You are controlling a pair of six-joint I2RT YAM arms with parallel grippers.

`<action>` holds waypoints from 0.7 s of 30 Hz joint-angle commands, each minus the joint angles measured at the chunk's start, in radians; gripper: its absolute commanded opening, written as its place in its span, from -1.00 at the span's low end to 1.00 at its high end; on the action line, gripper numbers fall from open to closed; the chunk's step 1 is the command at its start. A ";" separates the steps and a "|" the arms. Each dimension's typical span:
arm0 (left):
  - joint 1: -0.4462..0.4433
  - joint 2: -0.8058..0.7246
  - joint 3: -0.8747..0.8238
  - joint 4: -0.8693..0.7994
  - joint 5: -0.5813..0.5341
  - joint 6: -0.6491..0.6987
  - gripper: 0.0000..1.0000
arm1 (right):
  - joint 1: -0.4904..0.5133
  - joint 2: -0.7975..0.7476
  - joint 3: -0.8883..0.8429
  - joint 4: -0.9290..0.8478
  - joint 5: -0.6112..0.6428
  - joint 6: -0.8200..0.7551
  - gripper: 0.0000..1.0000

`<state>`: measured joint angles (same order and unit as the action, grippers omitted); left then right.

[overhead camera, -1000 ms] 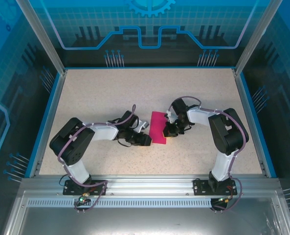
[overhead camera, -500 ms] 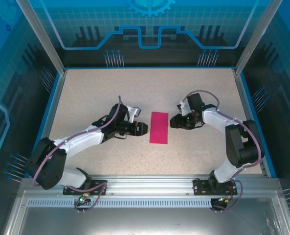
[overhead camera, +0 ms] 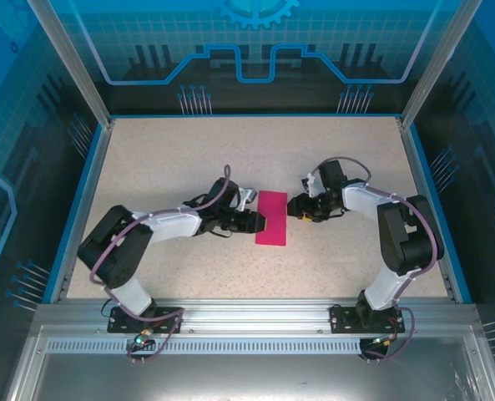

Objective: Fold a paper plane with a square sheet of paper (fold left side to right side)

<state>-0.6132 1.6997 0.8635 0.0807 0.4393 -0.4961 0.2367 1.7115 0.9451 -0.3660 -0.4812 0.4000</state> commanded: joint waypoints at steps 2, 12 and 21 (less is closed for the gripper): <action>-0.016 0.065 0.058 -0.025 0.027 0.009 -0.13 | 0.003 -0.007 -0.021 -0.020 -0.007 -0.001 0.09; -0.019 0.102 0.029 -0.087 -0.039 0.027 -0.15 | 0.009 0.018 -0.013 -0.050 -0.043 -0.013 0.11; -0.019 0.083 -0.020 -0.079 -0.054 0.023 -0.16 | 0.046 0.057 0.007 -0.063 -0.058 0.034 0.10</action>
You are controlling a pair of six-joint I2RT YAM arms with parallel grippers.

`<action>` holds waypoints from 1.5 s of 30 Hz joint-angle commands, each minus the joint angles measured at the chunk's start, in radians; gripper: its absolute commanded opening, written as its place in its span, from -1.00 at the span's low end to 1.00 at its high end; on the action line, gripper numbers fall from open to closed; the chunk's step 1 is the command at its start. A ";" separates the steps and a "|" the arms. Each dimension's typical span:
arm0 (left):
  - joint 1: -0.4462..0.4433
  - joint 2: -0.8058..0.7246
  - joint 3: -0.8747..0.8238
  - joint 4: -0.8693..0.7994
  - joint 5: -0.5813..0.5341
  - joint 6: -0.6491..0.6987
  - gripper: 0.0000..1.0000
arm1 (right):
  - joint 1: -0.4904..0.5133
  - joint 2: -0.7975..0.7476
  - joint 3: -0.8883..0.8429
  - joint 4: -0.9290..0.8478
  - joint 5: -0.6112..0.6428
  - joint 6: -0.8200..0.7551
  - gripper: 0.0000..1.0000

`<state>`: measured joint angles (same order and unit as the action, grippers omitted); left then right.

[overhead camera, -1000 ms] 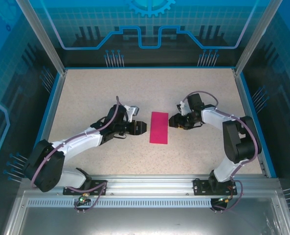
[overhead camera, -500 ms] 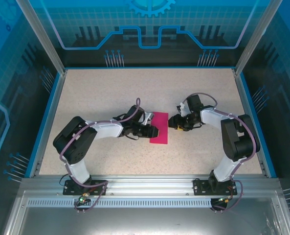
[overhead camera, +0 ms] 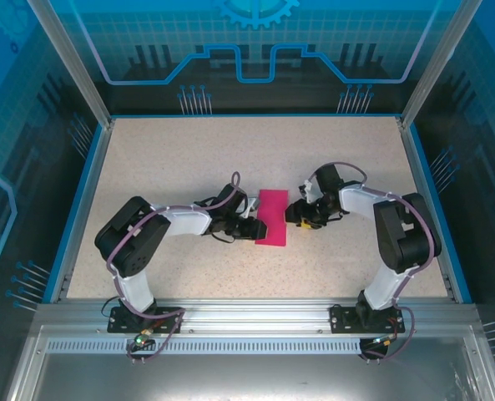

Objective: Fold a paper plane with a square sheet of paper (fold left side to right side)

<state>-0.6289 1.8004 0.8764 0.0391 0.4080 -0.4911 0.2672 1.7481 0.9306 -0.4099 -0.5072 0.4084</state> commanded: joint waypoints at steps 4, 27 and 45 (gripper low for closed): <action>-0.004 -0.015 -0.039 -0.021 -0.019 0.012 -0.16 | 0.031 0.034 0.037 0.014 -0.045 0.053 0.06; -0.004 -0.064 -0.056 0.014 -0.026 0.020 -0.12 | 0.038 0.138 0.139 0.077 -0.088 0.085 -0.18; -0.291 -0.291 0.002 -0.166 -0.546 0.290 0.23 | 0.031 0.083 0.213 -0.039 -0.151 0.072 -0.62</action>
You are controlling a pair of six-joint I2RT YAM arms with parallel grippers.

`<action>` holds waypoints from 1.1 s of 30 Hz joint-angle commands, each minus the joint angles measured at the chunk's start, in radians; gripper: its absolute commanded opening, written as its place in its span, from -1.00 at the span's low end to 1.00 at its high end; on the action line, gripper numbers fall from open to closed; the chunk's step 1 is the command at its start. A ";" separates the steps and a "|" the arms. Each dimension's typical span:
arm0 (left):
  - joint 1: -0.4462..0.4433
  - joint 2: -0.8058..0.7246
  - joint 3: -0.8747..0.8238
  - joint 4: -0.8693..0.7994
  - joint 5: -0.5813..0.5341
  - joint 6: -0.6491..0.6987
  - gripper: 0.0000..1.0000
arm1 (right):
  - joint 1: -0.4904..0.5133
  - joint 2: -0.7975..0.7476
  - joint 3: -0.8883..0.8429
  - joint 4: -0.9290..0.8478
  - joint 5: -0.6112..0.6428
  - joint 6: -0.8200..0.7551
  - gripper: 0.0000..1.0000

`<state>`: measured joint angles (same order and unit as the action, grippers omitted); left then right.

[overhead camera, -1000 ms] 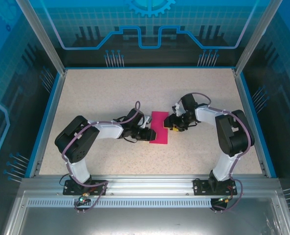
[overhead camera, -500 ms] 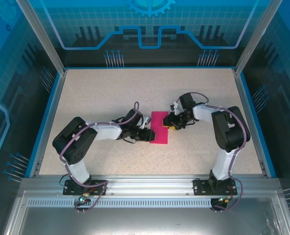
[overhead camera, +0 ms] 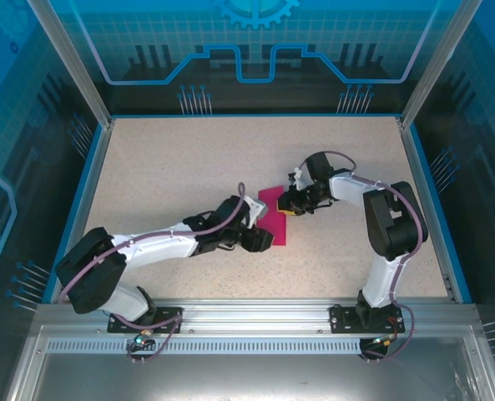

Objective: Fold a paper plane with a square sheet of paper (fold left side to right side)

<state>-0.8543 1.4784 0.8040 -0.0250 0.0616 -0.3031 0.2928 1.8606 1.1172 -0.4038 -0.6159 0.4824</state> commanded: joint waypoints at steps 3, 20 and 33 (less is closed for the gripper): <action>-0.149 0.116 0.166 -0.171 -0.343 0.139 0.28 | 0.006 -0.029 0.036 -0.052 -0.045 0.003 -0.62; -0.290 0.474 0.484 -0.428 -0.758 0.072 0.48 | 0.007 -0.008 0.046 -0.054 -0.048 0.010 -0.62; -0.291 0.456 0.459 -0.383 -0.714 0.096 -0.73 | 0.007 -0.001 0.070 -0.095 -0.005 -0.020 -0.60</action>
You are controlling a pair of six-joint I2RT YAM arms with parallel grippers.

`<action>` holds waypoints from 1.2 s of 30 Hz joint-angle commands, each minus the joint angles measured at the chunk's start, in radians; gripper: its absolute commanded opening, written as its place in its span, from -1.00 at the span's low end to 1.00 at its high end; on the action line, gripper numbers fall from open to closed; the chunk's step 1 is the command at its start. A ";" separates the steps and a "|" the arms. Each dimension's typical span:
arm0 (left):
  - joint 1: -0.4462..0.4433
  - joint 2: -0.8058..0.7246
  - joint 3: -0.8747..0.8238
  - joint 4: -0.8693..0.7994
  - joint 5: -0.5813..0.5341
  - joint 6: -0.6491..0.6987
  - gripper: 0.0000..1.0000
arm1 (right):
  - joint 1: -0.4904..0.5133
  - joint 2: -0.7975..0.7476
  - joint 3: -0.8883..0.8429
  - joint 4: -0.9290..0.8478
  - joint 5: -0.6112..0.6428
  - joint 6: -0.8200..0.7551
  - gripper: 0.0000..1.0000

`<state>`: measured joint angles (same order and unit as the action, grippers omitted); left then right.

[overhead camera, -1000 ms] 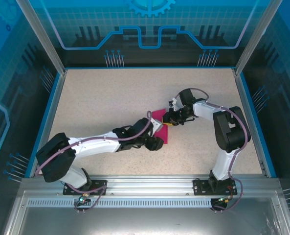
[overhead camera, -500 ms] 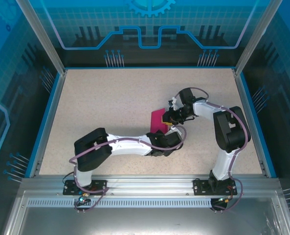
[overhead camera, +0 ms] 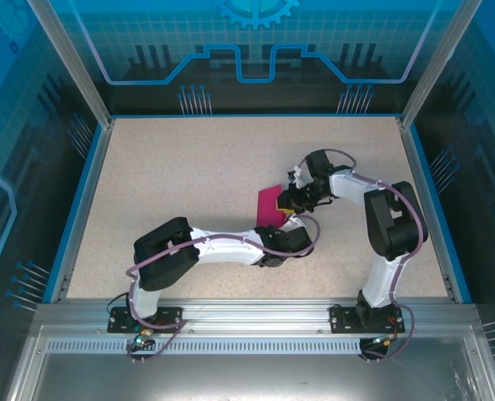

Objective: Fold a paper plane with a square sheet of paper (fold left side to right side)

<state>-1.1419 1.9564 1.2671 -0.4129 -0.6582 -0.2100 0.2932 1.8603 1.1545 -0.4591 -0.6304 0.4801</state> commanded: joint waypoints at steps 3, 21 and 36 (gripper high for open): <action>0.002 -0.034 -0.011 0.012 0.041 -0.002 -0.91 | 0.003 -0.015 0.033 -0.030 0.011 -0.026 -0.54; 0.300 -0.243 -0.235 0.260 0.796 -0.077 -1.00 | -0.114 -0.379 -0.242 0.107 0.088 -0.031 0.19; 0.501 -0.168 -0.227 0.223 1.064 -0.018 -1.00 | 0.110 -0.316 -0.458 0.265 0.146 0.092 -1.00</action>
<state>-0.6575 1.7622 1.0237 -0.1669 0.3435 -0.2588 0.3721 1.5101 0.6914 -0.2398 -0.5209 0.5438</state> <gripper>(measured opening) 0.044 0.047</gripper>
